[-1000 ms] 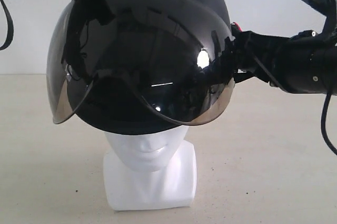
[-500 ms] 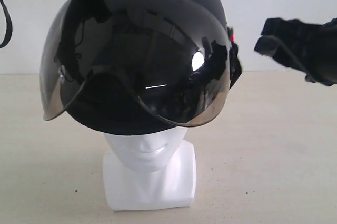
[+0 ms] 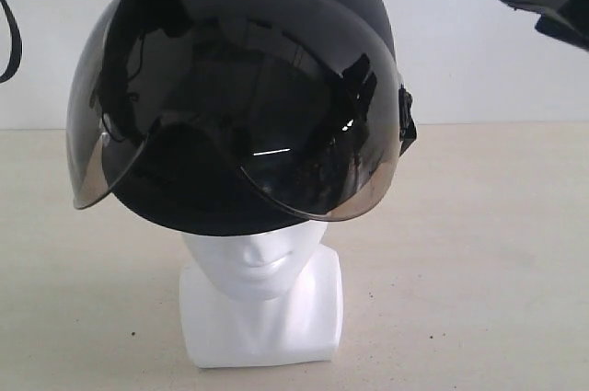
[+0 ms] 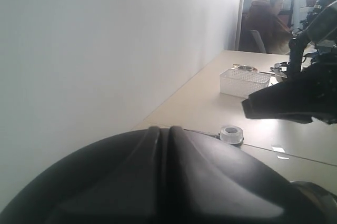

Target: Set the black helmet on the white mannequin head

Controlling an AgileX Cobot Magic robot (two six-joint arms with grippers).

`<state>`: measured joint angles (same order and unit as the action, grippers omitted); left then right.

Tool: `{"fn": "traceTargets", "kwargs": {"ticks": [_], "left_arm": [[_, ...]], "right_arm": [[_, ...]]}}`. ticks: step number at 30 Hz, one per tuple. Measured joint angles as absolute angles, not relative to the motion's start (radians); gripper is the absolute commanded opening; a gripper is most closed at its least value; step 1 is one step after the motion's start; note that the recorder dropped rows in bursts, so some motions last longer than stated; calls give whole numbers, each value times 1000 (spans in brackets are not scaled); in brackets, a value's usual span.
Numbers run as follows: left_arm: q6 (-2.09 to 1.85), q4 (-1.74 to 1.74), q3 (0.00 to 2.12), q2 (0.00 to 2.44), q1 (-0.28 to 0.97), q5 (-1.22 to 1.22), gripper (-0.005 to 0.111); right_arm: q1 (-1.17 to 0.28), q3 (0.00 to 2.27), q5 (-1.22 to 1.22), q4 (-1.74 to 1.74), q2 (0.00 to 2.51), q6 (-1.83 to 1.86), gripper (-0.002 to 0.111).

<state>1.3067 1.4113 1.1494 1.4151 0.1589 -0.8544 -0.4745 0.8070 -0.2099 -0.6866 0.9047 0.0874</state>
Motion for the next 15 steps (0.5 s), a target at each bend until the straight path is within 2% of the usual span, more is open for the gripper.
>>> {"fn": "traceTargets", "kwargs": {"ticks": [1, 2, 15], "left_arm": [[1307, 1411, 1149, 1415, 159, -854, 5], [1307, 1411, 1151, 1415, 159, -854, 5], [1331, 1485, 1276, 1386, 159, -744, 5]], "right_arm": [[-475, 831, -244, -687, 903, 94, 3], [-475, 864, -286, -687, 903, 114, 0], [-481, 1225, -694, -688, 1023, 240, 0]]}}
